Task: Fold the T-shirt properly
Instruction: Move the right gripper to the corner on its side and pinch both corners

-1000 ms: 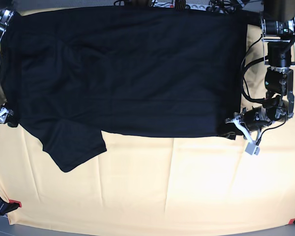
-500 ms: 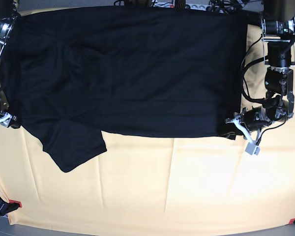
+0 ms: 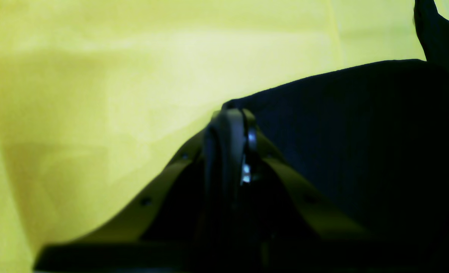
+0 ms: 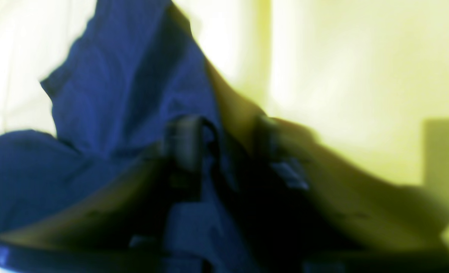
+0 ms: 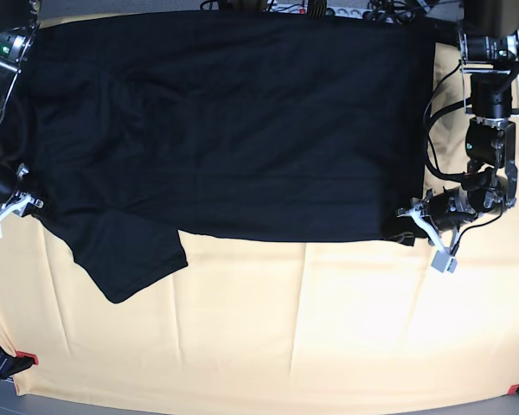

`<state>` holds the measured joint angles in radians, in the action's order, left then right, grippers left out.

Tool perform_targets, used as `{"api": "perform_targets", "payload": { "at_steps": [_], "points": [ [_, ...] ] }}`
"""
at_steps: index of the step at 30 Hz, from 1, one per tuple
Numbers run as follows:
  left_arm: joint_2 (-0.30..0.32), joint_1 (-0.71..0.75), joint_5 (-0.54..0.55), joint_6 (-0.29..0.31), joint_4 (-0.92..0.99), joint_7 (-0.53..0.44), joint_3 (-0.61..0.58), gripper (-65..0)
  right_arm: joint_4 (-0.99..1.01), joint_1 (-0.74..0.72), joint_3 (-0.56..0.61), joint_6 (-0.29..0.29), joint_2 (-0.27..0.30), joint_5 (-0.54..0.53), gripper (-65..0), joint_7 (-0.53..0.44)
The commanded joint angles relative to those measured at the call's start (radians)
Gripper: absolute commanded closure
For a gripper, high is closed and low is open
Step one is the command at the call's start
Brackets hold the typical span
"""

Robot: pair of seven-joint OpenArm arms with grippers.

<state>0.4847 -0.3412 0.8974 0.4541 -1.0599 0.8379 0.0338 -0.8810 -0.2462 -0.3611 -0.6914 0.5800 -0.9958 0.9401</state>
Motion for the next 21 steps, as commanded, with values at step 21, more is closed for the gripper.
{"api": "perform_targets", "payload": {
  "at_steps": [21],
  "points": [
    [0.016,-0.142,-0.167,0.033,-0.011,-0.134,0.006,0.0,-0.012,-0.121,0.000,-0.007,0.035,0.193,0.0,-0.222]
  ]
}}
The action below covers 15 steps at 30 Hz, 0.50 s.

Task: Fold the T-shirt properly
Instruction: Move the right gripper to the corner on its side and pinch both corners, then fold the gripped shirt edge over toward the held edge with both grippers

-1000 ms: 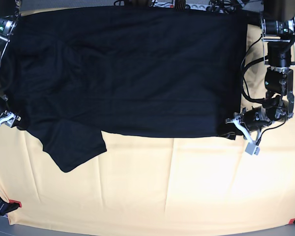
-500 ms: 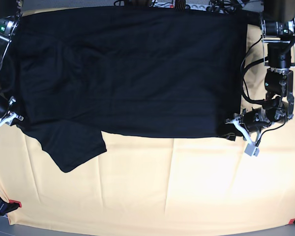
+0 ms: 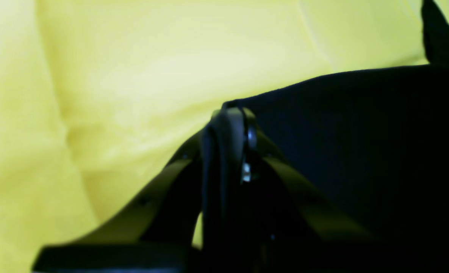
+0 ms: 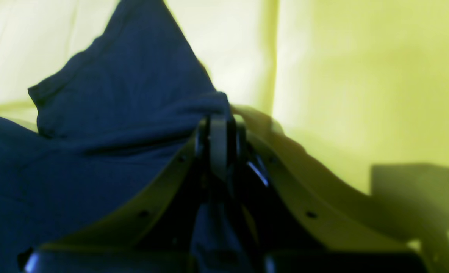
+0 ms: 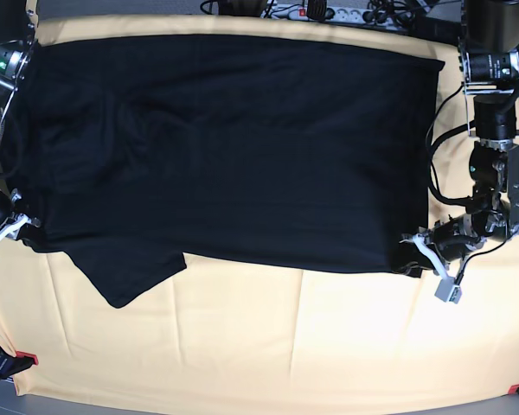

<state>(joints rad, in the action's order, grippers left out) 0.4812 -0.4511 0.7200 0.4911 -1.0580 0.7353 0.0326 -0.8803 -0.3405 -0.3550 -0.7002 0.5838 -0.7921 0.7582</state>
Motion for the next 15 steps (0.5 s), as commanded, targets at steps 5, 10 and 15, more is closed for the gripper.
{"api": "perform_targets", "payload": {
  "at_steps": [5,10,15],
  "points": [
    [0.018,-0.032,-0.051,-0.004,-0.013,-0.109,0.008,0.0,-0.013,-0.063,0.042,0.002,0.025,0.034,0.0,-0.075],
    [0.014,-0.032,-0.122,-0.004,-0.013,-0.177,0.007,0.0,-0.013,-0.093,0.144,0.002,0.014,0.181,0.0,-0.215],
    [0.015,-0.039,-0.148,-0.004,-0.013,-0.206,0.007,0.0,-0.013,-0.137,0.219,0.014,0.011,0.226,0.0,-0.232]
  ]
}}
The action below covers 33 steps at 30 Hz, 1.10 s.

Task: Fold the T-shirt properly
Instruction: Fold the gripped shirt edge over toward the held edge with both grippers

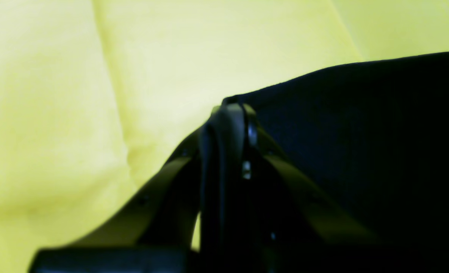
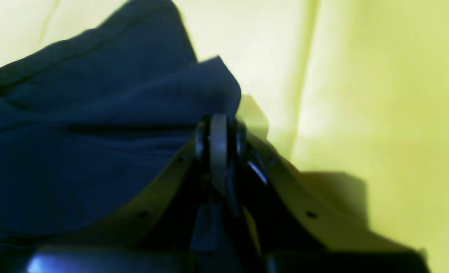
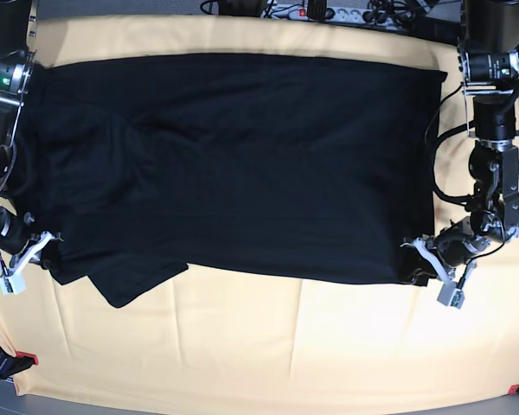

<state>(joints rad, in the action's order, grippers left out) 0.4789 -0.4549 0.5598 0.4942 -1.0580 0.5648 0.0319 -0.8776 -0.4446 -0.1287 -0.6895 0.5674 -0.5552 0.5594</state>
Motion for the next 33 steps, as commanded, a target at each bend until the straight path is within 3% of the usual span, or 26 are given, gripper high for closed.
{"api": "perform_targets", "payload": {
  "at_steps": [1,5,19,21,26,29,33],
  "points": [
    [0.017,-0.037,0.012,-0.007,-0.013,-0.036,0.008,0.0,-0.015,-0.040,-0.006,0.012,0.027,-0.011,0.0,-0.033],
    [0.017,-0.047,0.012,-0.007,-0.013,-0.046,0.008,0.0,-0.015,-0.075,-0.006,0.043,0.028,-0.001,0.0,-0.033],
    [0.017,-0.124,-0.002,-0.006,-0.013,-0.038,0.008,0.0,-0.015,-0.101,-0.006,0.021,0.029,0.022,0.0,-0.054],
    [0.019,-0.116,0.017,0.028,-0.013,0.006,0.008,0.0,-0.015,-0.101,-0.006,-0.009,0.029,0.021,0.0,-0.033],
    [0.046,-0.071,0.180,0.164,-0.013,0.148,0.008,0.0,-0.015,-0.097,-0.006,-0.009,0.034,-0.076,0.0,0.091],
    [0.086,-0.037,0.276,0.204,-0.013,0.201,0.008,0.0,-0.015,-0.090,-0.006,-0.009,0.043,-0.077,0.0,0.128],
    [0.140,0.002,0.354,0.204,-0.013,0.238,0.008,0.0,-0.016,-0.063,-0.006,-0.009,0.084,-0.142,0.0,0.152]
  ]
}}
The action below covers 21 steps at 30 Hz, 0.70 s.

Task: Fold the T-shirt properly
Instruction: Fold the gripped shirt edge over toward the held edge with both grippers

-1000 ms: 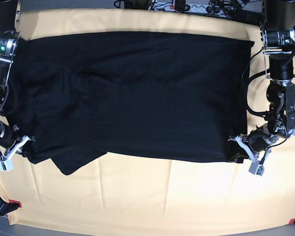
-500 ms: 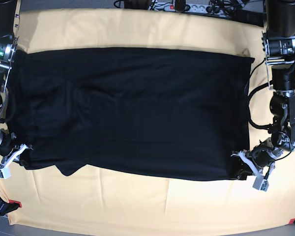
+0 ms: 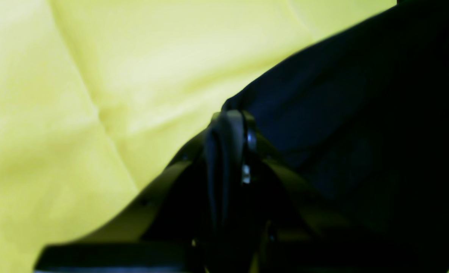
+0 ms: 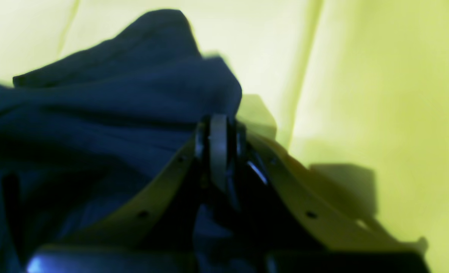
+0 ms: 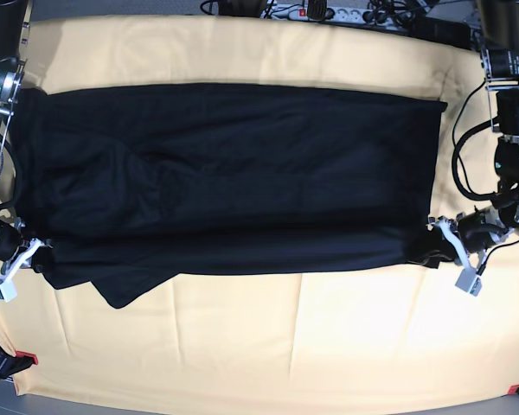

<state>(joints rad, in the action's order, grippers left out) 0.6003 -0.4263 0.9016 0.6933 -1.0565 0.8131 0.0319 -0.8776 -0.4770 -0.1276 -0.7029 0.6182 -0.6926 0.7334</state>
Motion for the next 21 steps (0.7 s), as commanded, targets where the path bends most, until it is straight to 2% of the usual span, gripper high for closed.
{"api": "perform_targets", "payload": {
  "at_steps": [1,4,7,13,21],
  "points": [
    [0.032,-0.019,0.030,0.005,-0.015,-0.004,0.008,0.0,-0.016,-0.028,-0.008,0.005,0.043,-0.027,0.0,-0.005],
    [0.057,-0.005,0.065,0.005,-0.015,0.005,0.008,0.0,-0.019,-0.019,-0.008,0.005,0.066,-0.077,0.0,0.042],
    [0.068,0.000,0.097,0.005,-0.015,0.023,0.008,0.0,-0.019,-0.006,-0.008,0.005,0.077,-0.078,0.0,0.063],
    [0.068,-0.001,0.261,0.005,-0.015,0.201,0.008,0.0,-0.019,0.019,-0.008,0.005,0.097,-0.174,0.0,0.158],
    [0.068,-0.001,0.415,0.005,-0.015,0.442,0.008,0.0,-0.019,0.020,-0.008,0.005,0.100,-0.176,0.0,0.268]
  ]
}}
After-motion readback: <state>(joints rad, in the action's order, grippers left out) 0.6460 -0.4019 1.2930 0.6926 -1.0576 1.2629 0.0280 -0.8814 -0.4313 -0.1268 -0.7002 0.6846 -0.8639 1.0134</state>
